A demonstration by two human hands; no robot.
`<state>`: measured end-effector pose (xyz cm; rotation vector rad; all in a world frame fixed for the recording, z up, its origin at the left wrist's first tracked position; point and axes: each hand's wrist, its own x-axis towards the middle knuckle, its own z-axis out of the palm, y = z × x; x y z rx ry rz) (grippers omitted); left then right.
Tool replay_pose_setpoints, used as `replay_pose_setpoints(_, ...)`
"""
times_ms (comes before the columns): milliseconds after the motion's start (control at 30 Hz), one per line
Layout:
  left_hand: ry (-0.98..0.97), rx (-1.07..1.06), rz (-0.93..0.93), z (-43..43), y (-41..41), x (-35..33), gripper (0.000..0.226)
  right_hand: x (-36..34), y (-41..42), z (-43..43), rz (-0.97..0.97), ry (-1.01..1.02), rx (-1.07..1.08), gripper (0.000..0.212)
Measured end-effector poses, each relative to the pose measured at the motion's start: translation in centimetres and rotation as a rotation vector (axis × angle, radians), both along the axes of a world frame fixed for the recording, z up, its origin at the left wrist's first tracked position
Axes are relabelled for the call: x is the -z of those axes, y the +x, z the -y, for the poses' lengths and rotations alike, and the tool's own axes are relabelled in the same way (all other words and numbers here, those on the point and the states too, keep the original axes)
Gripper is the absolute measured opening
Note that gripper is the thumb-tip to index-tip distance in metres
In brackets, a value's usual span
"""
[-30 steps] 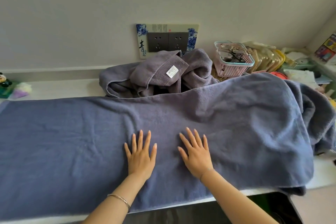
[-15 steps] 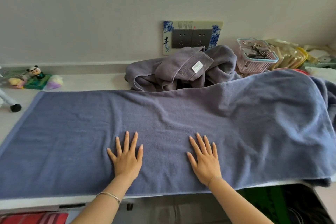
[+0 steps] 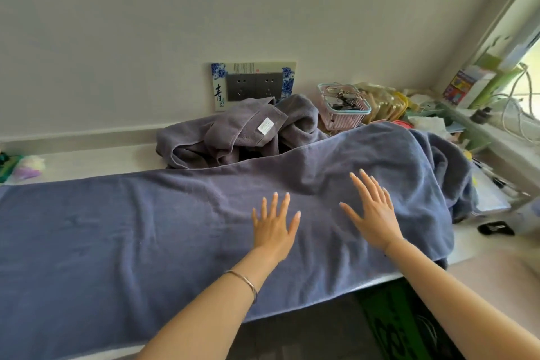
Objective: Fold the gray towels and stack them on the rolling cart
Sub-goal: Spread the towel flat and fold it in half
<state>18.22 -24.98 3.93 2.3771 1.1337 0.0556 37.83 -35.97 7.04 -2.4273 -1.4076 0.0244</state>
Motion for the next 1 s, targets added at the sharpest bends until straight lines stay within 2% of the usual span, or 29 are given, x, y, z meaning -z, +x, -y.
replay_pose_setpoints(33,-0.001,0.037,0.031,0.5,1.3,-0.7,0.103,-0.8,1.3,0.3,-0.002,0.051,0.043,0.072)
replay_pose_setpoints(67,0.002,0.063,0.052,1.0,2.6,-1.4,0.105,-1.6,2.6,0.7,0.0,0.084,0.092,0.075)
replay_pose_setpoints(167,-0.018,0.101,0.104,2.2,6.1,-3.4,0.099,-3.2,6.5,2.0,-0.015,0.052,0.281,0.089)
replay_pose_setpoints(267,-0.037,0.138,0.134,2.9,9.2,-4.7,0.092,-3.4,10.5,2.9,-0.227,0.011,0.476,0.097)
replay_pose_setpoints(333,-0.063,0.201,0.135,3.4,11.1,-5.0,0.071,-2.9,12.7,3.5,-0.493,0.124,0.551,0.09)
replay_pose_setpoints(400,-0.082,0.268,0.153,4.0,12.3,-4.8,0.06,-2.5,13.7,4.1,-0.685,0.24,0.575,0.077)
replay_pose_setpoints(567,-0.111,0.264,0.201,4.5,14.3,-4.1,0.059,-2.0,15.6,4.6,-0.687,0.234,0.553,0.067)
replay_pose_setpoints(600,-0.115,0.257,0.202,4.5,14.6,-4.2,0.059,-2.0,16.1,4.6,-0.68,0.208,0.542,0.06)
replay_pose_setpoints(667,-0.165,0.215,0.239,4.4,14.9,-4.4,0.058,-2.5,16.5,4.5,-0.643,0.144,0.488,0.029)
replay_pose_setpoints(700,-0.227,0.176,0.285,4.4,15.2,-4.6,0.058,-3.1,16.5,4.4,-0.617,0.129,0.45,0.023)
replay_pose_setpoints(800,-0.501,0.016,0.494,3.6,15.7,-5.0,0.057,-5.5,15.2,3.0,-0.455,0.052,0.244,0.026)
replay_pose_setpoints(867,-0.713,-0.158,0.632,2.5,15.7,-5.2,0.057,-7.4,12.9,1.2,-0.433,0.029,0.053,0.009)
replay_pose_setpoints(933,-0.913,-0.335,0.741,1.0,14.5,-5.2,0.059,-8.6,9.6,-0.9,-0.468,0.039,-0.137,0.031)
replay_pose_setpoints(1000,-0.98,-0.465,0.811,-0.8,11.9,-4.7,0.063,-9.1,5.8,-2.8,-0.505,0.045,-0.296,0.044)
